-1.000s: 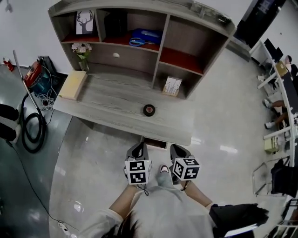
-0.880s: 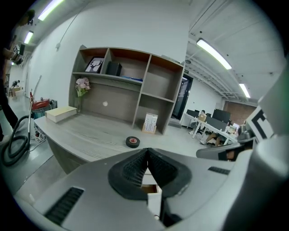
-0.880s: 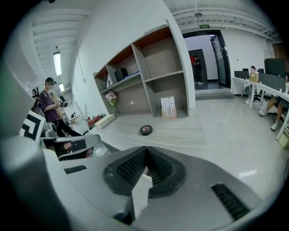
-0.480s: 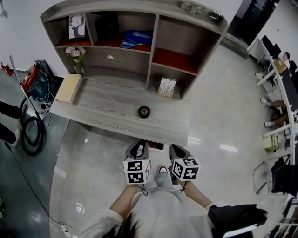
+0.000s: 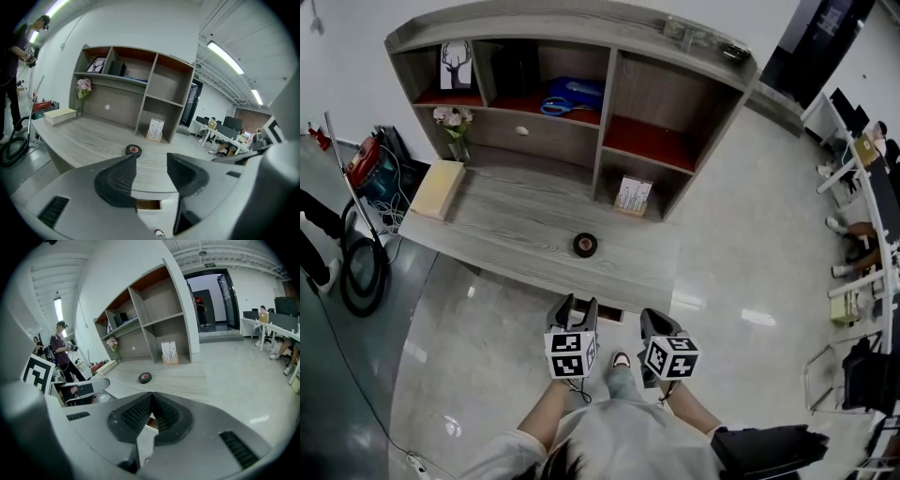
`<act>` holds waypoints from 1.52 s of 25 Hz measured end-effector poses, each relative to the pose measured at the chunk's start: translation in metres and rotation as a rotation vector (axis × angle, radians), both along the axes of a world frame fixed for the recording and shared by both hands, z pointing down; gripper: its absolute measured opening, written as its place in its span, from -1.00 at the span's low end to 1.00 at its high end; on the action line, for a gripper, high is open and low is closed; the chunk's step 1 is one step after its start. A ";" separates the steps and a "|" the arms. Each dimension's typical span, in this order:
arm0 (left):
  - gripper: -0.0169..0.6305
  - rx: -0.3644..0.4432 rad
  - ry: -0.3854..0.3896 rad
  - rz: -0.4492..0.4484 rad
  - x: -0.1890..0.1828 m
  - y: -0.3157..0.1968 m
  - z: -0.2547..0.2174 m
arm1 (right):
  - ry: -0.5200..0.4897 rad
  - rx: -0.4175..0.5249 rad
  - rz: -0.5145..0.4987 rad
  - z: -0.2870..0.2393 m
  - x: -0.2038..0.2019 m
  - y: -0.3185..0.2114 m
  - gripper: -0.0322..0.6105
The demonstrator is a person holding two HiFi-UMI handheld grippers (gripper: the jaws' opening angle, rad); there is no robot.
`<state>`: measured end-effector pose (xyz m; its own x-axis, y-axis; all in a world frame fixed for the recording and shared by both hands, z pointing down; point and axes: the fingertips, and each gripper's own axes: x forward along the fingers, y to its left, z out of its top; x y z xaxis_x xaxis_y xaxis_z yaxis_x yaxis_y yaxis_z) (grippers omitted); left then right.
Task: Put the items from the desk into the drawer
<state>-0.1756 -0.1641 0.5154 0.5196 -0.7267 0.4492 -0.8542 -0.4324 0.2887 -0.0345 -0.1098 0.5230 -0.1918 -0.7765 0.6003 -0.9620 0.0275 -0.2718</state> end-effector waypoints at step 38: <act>-0.09 -0.144 -0.239 -0.045 0.033 -0.149 0.135 | -0.128 -0.109 -0.067 0.085 0.016 -0.062 -0.90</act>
<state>-0.1427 -0.3134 0.6508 0.3552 -0.6664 0.6555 -0.9229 -0.3616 0.1325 -0.0187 -0.1718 0.6078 -0.3213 -0.6909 0.6476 -0.9163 0.0540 -0.3969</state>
